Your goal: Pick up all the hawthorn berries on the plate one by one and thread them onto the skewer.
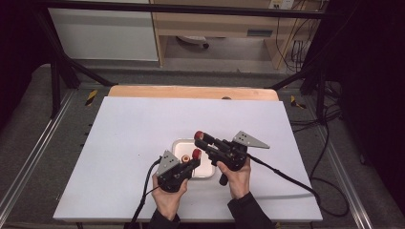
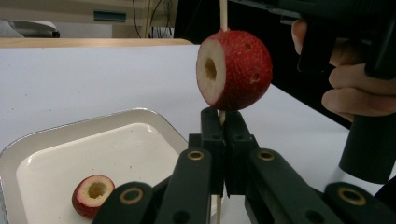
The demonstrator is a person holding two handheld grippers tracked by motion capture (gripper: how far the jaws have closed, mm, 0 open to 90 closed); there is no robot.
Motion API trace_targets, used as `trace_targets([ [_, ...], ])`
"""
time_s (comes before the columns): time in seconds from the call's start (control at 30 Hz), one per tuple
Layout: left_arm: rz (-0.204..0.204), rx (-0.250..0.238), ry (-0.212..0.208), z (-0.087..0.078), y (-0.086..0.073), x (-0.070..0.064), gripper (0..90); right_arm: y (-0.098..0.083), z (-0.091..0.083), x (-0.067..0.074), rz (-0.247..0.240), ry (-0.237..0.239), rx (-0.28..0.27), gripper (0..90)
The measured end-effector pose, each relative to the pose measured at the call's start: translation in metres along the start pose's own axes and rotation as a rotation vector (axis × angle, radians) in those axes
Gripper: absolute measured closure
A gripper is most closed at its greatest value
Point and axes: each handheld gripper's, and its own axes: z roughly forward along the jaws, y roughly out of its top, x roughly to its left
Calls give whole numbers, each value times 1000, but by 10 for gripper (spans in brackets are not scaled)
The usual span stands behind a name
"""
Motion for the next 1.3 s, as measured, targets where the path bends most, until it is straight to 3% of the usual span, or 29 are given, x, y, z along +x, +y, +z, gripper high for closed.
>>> trace_targets([
  [0.13,26,-17,-6,0,-3,1,892,2,-2,-1,-13,-6,24,623],
  [0.23,19,-22,-11,-3,-4,5,892,3,-2,-1,-23,13,21,609],
  [0.3,20,-14,-10,-4,-6,6,891,5,-2,-2,-23,14,6,532],
  [0.37,25,-7,-4,-4,-7,7,891,9,-3,-3,-15,15,-4,512],
  [0.47,36,7,-2,-4,-7,8,891,13,-2,-5,-17,26,39,480],
  [0.57,57,24,1,-2,-6,6,891,14,0,-4,-36,30,85,492],
  [0.67,70,31,1,-2,-7,5,891,14,3,-5,-42,37,121,611],
  [0.77,84,36,0,-2,-7,4,891,16,3,-5,-16,41,143,620],
  [0.93,94,64,10,-5,-8,5,892,14,1,-2,-21,47,167,624],
  [1.03,100,73,6,-3,-11,3,893,12,-2,4,-77,42,184,626],
  [1.3,110,67,19,-5,-12,3,894,9,-5,8,-113,29,200,629],
])
